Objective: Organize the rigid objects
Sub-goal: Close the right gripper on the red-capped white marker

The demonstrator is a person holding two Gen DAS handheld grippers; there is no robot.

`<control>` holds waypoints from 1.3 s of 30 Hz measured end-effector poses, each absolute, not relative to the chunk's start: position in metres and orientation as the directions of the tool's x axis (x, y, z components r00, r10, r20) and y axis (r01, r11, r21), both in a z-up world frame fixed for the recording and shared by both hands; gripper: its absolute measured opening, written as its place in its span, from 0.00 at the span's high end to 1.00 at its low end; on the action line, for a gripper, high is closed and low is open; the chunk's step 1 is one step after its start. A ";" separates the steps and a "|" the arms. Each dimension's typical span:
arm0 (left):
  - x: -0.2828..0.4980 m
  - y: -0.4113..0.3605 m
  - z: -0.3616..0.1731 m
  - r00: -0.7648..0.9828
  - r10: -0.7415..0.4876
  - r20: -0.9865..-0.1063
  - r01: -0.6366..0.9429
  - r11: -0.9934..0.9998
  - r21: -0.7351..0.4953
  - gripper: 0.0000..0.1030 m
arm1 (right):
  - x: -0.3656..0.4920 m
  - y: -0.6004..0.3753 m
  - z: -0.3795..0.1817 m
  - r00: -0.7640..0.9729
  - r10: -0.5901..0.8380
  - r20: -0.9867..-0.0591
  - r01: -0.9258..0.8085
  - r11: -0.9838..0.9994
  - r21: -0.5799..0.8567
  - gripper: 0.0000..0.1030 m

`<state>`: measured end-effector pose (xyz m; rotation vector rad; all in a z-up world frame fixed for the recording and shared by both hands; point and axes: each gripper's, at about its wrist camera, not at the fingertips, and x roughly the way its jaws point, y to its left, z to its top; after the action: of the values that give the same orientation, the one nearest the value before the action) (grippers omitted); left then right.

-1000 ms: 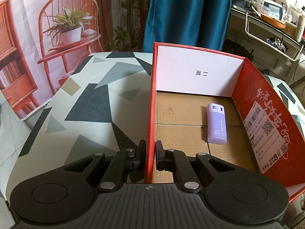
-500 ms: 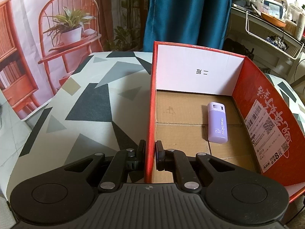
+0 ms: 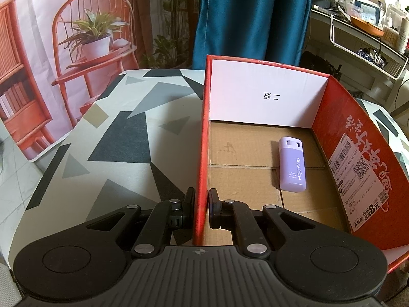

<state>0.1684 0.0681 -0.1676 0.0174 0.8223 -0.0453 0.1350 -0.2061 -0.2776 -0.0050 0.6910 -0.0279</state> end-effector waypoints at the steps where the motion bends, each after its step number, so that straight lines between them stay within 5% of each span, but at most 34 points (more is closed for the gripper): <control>1: 0.169 0.068 -0.168 0.679 -0.033 -0.733 0.047 0.999 -0.002 0.89 | 0.135 -0.206 -0.278 0.771 -0.027 -0.636 0.023 1.000 -0.014 0.84; 28: 0.167 0.068 -0.168 0.686 -0.036 -0.727 0.046 0.999 -0.006 0.89 | 0.133 -0.210 -0.278 0.788 0.002 -0.616 0.014 1.000 0.022 0.87; 39: 0.168 0.069 -0.167 0.701 -0.041 -0.712 0.059 0.998 0.000 0.89 | 0.134 -0.216 -0.238 0.837 0.018 -0.548 -0.002 1.000 0.030 0.87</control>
<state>0.1677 0.0689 -0.1669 0.0232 0.7915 -0.0556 0.1344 -0.2158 -0.2377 0.0285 0.5798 0.0109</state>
